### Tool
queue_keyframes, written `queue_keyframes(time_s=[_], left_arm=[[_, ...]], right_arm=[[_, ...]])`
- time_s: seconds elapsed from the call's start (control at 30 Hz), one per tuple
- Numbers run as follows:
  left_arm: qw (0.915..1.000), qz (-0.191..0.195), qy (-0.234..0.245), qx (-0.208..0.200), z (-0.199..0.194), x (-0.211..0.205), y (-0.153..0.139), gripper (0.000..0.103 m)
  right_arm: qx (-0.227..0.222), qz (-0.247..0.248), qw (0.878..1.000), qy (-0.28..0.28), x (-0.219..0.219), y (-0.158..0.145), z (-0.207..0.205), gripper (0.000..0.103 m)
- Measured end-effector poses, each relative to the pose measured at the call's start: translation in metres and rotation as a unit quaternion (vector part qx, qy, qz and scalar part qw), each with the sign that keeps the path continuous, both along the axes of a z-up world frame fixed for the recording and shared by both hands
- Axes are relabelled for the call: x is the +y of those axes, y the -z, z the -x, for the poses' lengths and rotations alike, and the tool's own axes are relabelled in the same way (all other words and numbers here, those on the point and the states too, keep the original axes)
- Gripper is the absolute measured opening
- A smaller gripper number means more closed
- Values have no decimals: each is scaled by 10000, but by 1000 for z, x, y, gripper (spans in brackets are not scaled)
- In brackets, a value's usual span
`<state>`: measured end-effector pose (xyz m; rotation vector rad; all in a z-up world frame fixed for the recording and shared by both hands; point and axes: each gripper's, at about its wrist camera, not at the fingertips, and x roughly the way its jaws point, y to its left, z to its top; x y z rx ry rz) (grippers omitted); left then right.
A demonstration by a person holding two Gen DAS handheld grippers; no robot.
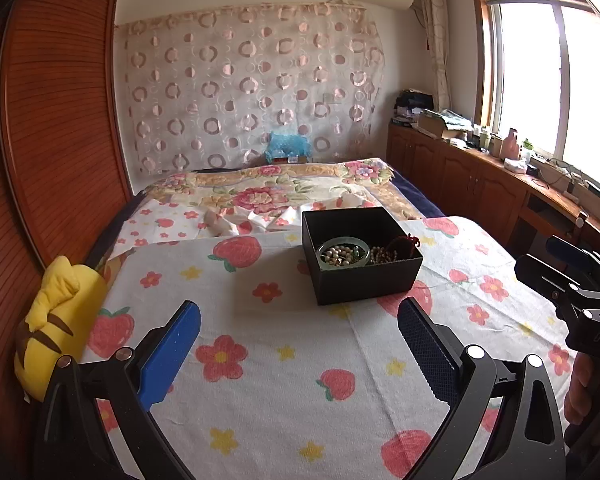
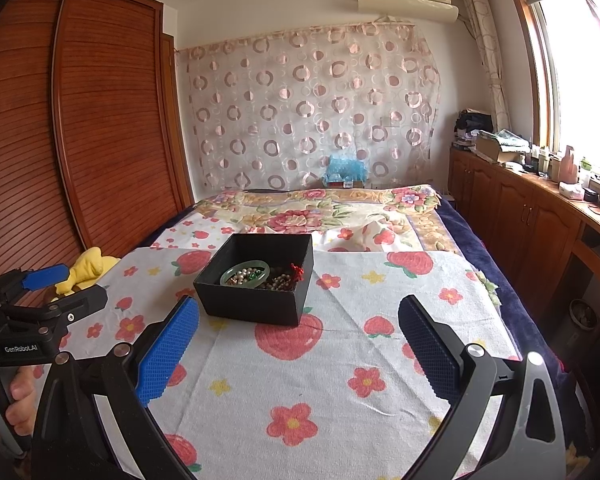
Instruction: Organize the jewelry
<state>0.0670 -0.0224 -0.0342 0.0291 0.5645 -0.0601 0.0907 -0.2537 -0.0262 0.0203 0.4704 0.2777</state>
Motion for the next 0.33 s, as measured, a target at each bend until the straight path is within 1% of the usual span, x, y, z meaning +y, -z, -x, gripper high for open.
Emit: queue_keyframes(time_s=[0.33], left_arm=[[10000,5,-9,1,1,-1,-1,95]], right_arm=[[-1,1,10000,4,0,0,0,100]])
